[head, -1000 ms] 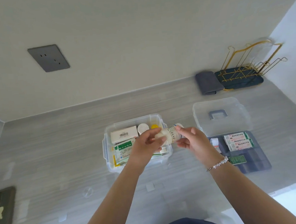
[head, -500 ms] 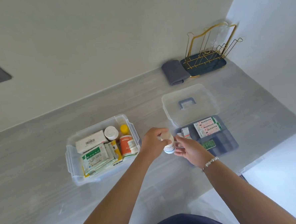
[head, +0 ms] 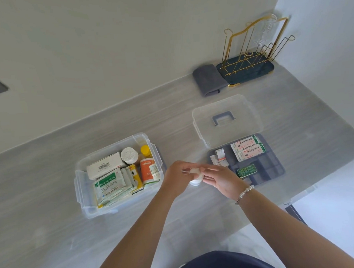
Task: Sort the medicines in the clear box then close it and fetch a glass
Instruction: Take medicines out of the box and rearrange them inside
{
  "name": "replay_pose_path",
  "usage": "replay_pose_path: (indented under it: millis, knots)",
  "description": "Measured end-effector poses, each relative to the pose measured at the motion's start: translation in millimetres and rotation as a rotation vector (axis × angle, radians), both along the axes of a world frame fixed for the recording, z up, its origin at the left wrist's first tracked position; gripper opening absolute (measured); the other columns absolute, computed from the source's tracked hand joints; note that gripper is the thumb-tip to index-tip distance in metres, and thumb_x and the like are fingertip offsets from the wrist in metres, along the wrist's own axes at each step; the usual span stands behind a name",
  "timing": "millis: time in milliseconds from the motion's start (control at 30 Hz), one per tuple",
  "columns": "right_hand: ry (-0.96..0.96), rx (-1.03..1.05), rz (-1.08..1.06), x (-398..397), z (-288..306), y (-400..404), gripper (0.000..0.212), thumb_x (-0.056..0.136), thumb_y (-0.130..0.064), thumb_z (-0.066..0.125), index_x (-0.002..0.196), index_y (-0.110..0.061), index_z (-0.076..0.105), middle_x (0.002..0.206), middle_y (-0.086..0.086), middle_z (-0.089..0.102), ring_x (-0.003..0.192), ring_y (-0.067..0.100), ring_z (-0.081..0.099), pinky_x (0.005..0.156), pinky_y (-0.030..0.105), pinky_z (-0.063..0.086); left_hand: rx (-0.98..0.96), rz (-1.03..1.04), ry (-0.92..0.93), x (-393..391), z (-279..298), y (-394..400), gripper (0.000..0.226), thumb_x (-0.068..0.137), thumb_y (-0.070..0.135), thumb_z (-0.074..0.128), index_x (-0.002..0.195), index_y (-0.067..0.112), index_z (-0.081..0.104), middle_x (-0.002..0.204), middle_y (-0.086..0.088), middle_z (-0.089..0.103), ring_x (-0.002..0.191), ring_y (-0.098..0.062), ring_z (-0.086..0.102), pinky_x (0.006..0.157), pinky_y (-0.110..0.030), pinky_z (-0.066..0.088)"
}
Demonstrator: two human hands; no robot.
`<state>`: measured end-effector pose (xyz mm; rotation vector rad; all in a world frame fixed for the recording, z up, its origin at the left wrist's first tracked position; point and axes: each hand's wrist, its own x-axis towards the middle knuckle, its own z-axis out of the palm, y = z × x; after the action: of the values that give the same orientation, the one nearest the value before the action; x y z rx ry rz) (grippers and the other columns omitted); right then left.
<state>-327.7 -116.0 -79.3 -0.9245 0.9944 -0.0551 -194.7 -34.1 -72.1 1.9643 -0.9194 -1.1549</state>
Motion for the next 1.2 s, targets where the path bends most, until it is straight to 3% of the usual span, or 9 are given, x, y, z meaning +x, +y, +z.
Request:
replay_pose_path:
  millis: [233, 567, 667, 767, 900, 967, 1033, 1100, 1200]
  knots:
    - [0.139, -0.221, 0.006, 4, 9, 3, 0.034, 0.090, -0.010, 0.057, 0.122, -0.001, 0.059, 0.127, 0.017, 0.060, 0.120, 0.026, 0.055, 0.109, 0.040, 0.039, 0.006, 0.098, -0.038, -4, 5, 4, 0.034, 0.085, 0.012, 0.063, 0.118, 0.020, 0.062, 0.113, 0.002, 0.063, 0.096, -0.006, 0.056, 0.080, -0.010, 0.041]
    - [-0.037, -0.524, 0.113, 62, 65, 22, 0.022, 0.085, -0.013, 0.062, 0.101, -0.024, 0.072, 0.104, -0.005, 0.071, 0.103, 0.012, 0.065, 0.087, 0.014, 0.049, -0.217, 0.355, -0.145, 48, 57, 51, 0.021, 0.091, 0.015, 0.050, 0.101, 0.024, 0.067, 0.084, 0.017, 0.064, 0.077, 0.004, 0.061, 0.057, -0.002, 0.042]
    - [-0.140, -0.496, 0.169, 88, 71, 39, 0.020, 0.085, -0.014, 0.064, 0.095, -0.029, 0.071, 0.099, -0.003, 0.074, 0.096, 0.013, 0.069, 0.090, 0.026, 0.053, -0.153, 0.436, -0.189, 73, 55, 76, 0.020, 0.091, 0.019, 0.051, 0.101, 0.025, 0.067, 0.085, 0.019, 0.063, 0.074, 0.011, 0.059, 0.057, -0.002, 0.041]
    - [-0.110, -0.505, 0.300, 110, 66, 54, 0.018, 0.083, -0.021, 0.066, 0.095, -0.035, 0.070, 0.100, -0.007, 0.073, 0.094, 0.009, 0.069, 0.090, 0.028, 0.053, -0.066, 0.518, -0.196, 92, 47, 101, 0.021, 0.091, 0.020, 0.051, 0.104, 0.024, 0.067, 0.099, 0.012, 0.065, 0.088, -0.003, 0.060, 0.070, -0.013, 0.041]
    - [0.045, -0.554, 0.508, 138, 56, 71, 0.028, 0.085, -0.021, 0.063, 0.113, -0.017, 0.066, 0.117, 0.002, 0.068, 0.099, 0.008, 0.065, 0.084, 0.016, 0.050, 0.025, 0.547, -0.169, 107, 35, 123, 0.024, 0.089, 0.017, 0.052, 0.108, 0.019, 0.066, 0.103, 0.007, 0.066, 0.096, -0.011, 0.059, 0.078, -0.021, 0.040]
    - [0.130, -0.601, 0.596, 151, 52, 78, 0.032, 0.087, -0.017, 0.058, 0.111, 0.003, 0.062, 0.120, 0.019, 0.064, 0.109, 0.028, 0.062, 0.095, 0.037, 0.049, 0.059, 0.541, -0.162, 111, 31, 129, 0.027, 0.088, 0.014, 0.051, 0.110, 0.019, 0.065, 0.105, 0.004, 0.065, 0.100, -0.013, 0.059, 0.078, -0.023, 0.041]
    - [0.200, -0.624, 0.640, 162, 46, 82, 0.034, 0.086, -0.013, 0.055, 0.102, 0.017, 0.055, 0.110, 0.033, 0.060, 0.104, 0.044, 0.058, 0.097, 0.051, 0.044, 0.082, 0.544, -0.178, 114, 27, 133, 0.029, 0.087, 0.012, 0.051, 0.111, 0.020, 0.065, 0.110, 0.004, 0.064, 0.105, -0.013, 0.058, 0.079, -0.023, 0.041]
    - [0.271, -0.636, 0.675, 171, 41, 85, 0.024, 0.085, -0.012, 0.054, 0.074, 0.009, 0.053, 0.078, 0.026, 0.055, 0.078, 0.035, 0.056, 0.081, 0.046, 0.049, 0.103, 0.558, -0.204, 116, 23, 136, 0.031, 0.087, 0.010, 0.052, 0.114, 0.019, 0.063, 0.119, 0.002, 0.061, 0.107, -0.012, 0.057, 0.081, -0.022, 0.041]
    - [0.363, -0.640, 0.661, 184, 31, 84, 0.031, 0.085, -0.016, 0.055, 0.059, -0.008, 0.040, 0.065, 0.010, 0.045, 0.068, 0.022, 0.050, 0.069, 0.031, 0.048, 0.104, 0.560, -0.223, 117, 19, 138, 0.033, 0.086, 0.008, 0.052, 0.117, 0.016, 0.062, 0.126, -0.002, 0.058, 0.112, -0.016, 0.057, 0.086, -0.024, 0.044]
